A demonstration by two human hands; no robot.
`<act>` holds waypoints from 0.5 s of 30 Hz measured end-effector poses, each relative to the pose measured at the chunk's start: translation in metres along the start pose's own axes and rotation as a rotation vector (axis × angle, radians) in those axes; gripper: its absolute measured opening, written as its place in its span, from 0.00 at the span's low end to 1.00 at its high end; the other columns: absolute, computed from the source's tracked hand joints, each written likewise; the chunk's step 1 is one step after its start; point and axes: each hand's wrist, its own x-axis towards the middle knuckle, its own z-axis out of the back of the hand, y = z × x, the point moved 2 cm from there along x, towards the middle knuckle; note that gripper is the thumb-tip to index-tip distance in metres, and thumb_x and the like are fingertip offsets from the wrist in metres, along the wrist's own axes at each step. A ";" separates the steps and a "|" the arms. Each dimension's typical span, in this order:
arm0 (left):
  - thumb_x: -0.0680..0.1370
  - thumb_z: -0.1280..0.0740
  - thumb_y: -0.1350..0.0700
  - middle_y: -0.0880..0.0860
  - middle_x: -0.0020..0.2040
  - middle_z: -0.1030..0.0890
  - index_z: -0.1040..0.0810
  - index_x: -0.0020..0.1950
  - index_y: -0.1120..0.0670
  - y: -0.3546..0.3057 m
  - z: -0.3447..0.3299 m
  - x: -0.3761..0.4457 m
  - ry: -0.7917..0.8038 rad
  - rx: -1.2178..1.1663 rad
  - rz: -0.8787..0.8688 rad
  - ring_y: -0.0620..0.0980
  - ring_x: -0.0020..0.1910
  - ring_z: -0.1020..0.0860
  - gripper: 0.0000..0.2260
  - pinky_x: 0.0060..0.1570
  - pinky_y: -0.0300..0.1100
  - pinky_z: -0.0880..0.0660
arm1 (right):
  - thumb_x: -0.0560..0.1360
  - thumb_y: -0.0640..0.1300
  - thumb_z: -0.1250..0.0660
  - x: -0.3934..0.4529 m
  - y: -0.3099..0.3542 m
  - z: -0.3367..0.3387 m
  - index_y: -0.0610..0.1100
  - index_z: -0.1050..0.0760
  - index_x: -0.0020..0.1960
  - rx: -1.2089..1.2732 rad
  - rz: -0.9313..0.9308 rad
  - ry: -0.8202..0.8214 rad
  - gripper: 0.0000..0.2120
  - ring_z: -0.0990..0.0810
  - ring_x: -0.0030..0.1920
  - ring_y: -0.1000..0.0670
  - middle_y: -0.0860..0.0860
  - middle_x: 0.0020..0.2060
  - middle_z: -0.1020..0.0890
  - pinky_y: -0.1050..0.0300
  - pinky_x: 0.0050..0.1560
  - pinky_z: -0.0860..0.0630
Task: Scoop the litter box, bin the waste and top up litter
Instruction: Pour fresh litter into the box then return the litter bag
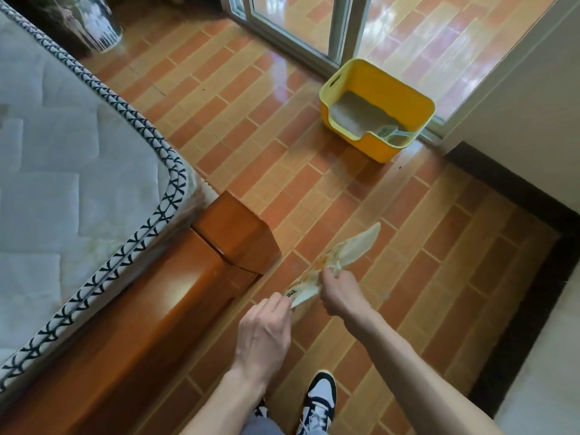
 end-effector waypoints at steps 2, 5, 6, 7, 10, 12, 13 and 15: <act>0.75 0.24 0.65 0.47 0.39 0.21 0.19 0.48 0.54 -0.003 -0.004 0.015 -0.001 -0.013 -0.015 0.42 0.33 0.25 0.09 0.33 0.32 0.28 | 0.84 0.50 0.48 0.011 0.004 0.010 0.40 0.27 0.44 0.003 0.003 -0.016 0.19 0.30 0.28 0.49 0.49 0.31 0.28 0.58 0.27 0.33; 0.77 0.26 0.64 0.47 0.40 0.22 0.21 0.47 0.53 -0.004 -0.008 0.039 -0.005 -0.028 -0.043 0.44 0.34 0.24 0.07 0.33 0.35 0.26 | 0.84 0.50 0.47 0.023 0.015 0.022 0.41 0.27 0.43 0.042 0.010 -0.051 0.18 0.31 0.27 0.50 0.49 0.30 0.28 0.58 0.26 0.34; 0.78 0.27 0.63 0.47 0.40 0.22 0.21 0.48 0.53 -0.003 -0.011 0.050 0.001 -0.035 -0.059 0.45 0.35 0.23 0.06 0.34 0.37 0.24 | 0.84 0.50 0.47 0.028 0.021 0.028 0.41 0.27 0.43 0.045 0.017 -0.066 0.19 0.31 0.26 0.50 0.50 0.30 0.28 0.58 0.26 0.34; 0.78 0.27 0.62 0.48 0.41 0.22 0.21 0.48 0.53 -0.002 -0.012 0.058 0.008 -0.040 -0.070 0.46 0.36 0.23 0.06 0.34 0.39 0.22 | 0.84 0.50 0.47 0.031 0.026 0.033 0.42 0.27 0.42 0.043 0.028 -0.077 0.19 0.31 0.26 0.51 0.50 0.29 0.29 0.58 0.27 0.34; 0.77 0.25 0.59 0.47 0.40 0.21 0.21 0.46 0.52 0.001 -0.018 0.090 0.008 -0.080 -0.113 0.45 0.36 0.24 0.05 0.36 0.36 0.25 | 0.84 0.50 0.47 0.040 0.042 0.054 0.44 0.30 0.37 0.031 0.068 -0.118 0.20 0.33 0.27 0.50 0.50 0.28 0.30 0.56 0.32 0.34; 0.78 0.25 0.55 0.46 0.39 0.21 0.20 0.45 0.52 0.003 -0.023 0.117 0.018 -0.115 -0.155 0.43 0.35 0.26 0.05 0.35 0.34 0.29 | 0.83 0.51 0.47 0.048 0.052 0.071 0.46 0.30 0.38 0.042 0.053 -0.157 0.18 0.34 0.29 0.49 0.50 0.28 0.30 0.54 0.34 0.36; 0.78 0.24 0.54 0.46 0.39 0.21 0.19 0.45 0.53 0.004 -0.026 0.131 0.024 -0.127 -0.178 0.42 0.35 0.26 0.06 0.35 0.34 0.28 | 0.83 0.52 0.46 0.052 0.058 0.080 0.46 0.29 0.38 0.044 0.037 -0.171 0.18 0.34 0.29 0.49 0.51 0.28 0.30 0.54 0.34 0.36; 0.77 0.23 0.53 0.47 0.41 0.19 0.18 0.46 0.54 0.006 -0.033 0.158 0.056 -0.147 -0.235 0.42 0.36 0.23 0.07 0.35 0.34 0.24 | 0.83 0.54 0.45 0.061 0.068 0.096 0.48 0.28 0.38 0.057 0.009 -0.190 0.19 0.33 0.29 0.50 0.53 0.26 0.30 0.54 0.34 0.37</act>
